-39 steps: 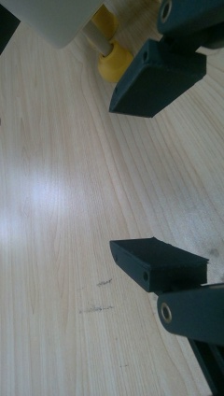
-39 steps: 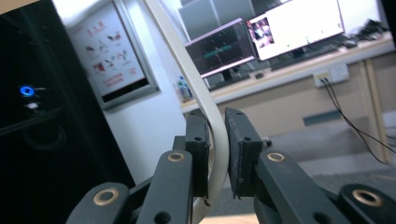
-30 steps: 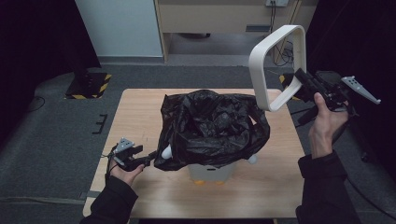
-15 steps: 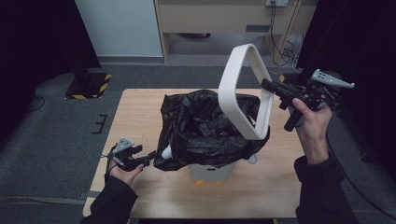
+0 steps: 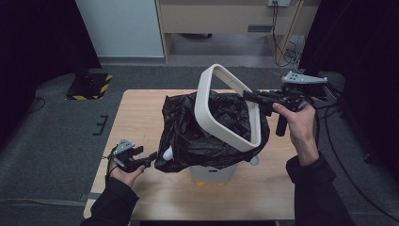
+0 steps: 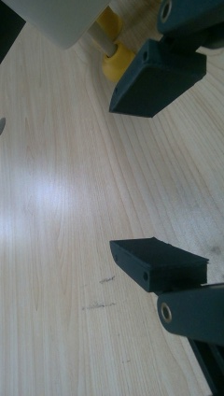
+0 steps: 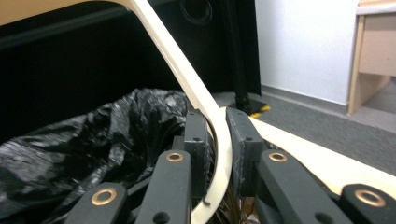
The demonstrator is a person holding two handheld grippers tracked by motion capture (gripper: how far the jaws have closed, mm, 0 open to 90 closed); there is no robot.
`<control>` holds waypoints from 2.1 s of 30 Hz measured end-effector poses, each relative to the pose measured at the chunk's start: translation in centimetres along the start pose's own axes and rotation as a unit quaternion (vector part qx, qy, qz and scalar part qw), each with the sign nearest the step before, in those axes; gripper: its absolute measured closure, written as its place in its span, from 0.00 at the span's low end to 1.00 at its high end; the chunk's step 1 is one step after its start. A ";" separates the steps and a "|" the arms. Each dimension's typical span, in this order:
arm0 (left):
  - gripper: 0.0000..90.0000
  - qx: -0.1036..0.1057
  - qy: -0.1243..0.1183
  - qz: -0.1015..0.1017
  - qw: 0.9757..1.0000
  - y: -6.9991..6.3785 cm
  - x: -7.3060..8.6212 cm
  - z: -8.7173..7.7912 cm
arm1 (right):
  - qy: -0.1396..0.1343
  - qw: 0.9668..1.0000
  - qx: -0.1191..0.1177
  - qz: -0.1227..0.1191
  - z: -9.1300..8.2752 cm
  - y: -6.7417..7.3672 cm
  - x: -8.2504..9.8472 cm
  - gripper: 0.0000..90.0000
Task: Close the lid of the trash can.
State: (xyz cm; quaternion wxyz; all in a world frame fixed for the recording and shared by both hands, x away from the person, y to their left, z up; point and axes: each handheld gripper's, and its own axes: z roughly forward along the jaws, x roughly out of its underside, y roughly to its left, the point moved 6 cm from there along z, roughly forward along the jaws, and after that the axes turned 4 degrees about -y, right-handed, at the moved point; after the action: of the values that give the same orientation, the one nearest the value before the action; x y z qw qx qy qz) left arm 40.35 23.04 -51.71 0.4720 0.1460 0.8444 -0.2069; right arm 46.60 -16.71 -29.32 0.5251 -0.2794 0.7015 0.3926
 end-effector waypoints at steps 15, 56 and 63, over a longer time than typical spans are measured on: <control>0.31 -0.010 -0.015 -0.006 1.000 0.3 -0.5 -0.5 | 0.046 0.998 0.037 -0.036 2.3 0.5 1.2 0.84; 0.28 0.064 -0.261 0.033 0.963 -8.1 -16.7 -8.0 | 0.009 0.999 0.014 -0.043 1.9 0.9 0.5 0.86; 0.26 0.098 -0.284 0.045 0.953 -11.4 -19.4 -8.4 | 0.012 0.998 0.023 -0.056 2.0 1.4 0.2 0.84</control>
State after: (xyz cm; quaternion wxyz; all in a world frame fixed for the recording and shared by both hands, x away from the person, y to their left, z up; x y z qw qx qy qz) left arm 39.01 16.23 -28.73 0.6849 0.1648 0.6432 -0.3000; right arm 46.47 -14.26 -29.39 0.5438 -0.3109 0.6999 0.3432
